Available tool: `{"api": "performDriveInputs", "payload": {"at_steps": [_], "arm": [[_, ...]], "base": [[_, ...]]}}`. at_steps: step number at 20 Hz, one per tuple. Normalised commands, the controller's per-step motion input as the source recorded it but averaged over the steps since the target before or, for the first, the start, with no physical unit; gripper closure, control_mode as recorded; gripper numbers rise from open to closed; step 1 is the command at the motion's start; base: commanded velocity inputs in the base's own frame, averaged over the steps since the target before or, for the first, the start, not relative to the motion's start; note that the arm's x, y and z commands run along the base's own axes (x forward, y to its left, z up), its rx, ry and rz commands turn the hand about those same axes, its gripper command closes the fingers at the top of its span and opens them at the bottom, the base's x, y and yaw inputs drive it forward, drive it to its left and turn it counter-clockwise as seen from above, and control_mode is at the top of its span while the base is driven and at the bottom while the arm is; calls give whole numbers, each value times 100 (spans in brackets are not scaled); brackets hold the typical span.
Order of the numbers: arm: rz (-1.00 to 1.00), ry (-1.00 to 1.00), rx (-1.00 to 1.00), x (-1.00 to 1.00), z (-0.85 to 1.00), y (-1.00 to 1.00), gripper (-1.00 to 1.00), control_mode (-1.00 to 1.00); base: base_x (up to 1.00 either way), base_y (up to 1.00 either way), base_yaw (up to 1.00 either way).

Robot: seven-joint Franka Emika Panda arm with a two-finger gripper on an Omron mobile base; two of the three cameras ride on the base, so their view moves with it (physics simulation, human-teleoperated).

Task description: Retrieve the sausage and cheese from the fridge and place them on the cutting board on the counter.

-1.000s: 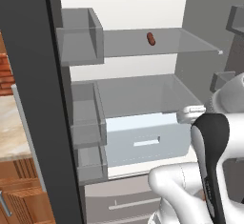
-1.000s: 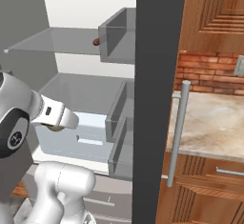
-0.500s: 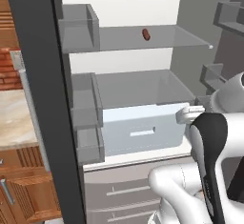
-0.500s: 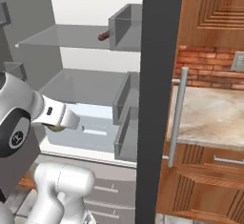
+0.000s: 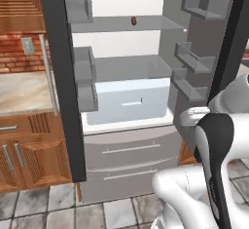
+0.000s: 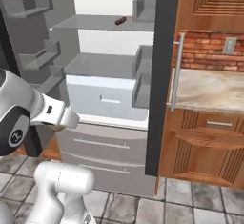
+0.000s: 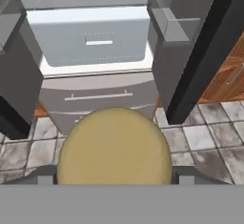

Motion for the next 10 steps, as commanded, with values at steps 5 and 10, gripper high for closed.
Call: {"api": "performDriveInputs", "payload": {"at_steps": [5,10], "arm": [[0,0,0,0,0,0,100,100],[0,0,0,0,0,0,100,100]], "base": [[-75,72,0],[-45,100,0]]}}
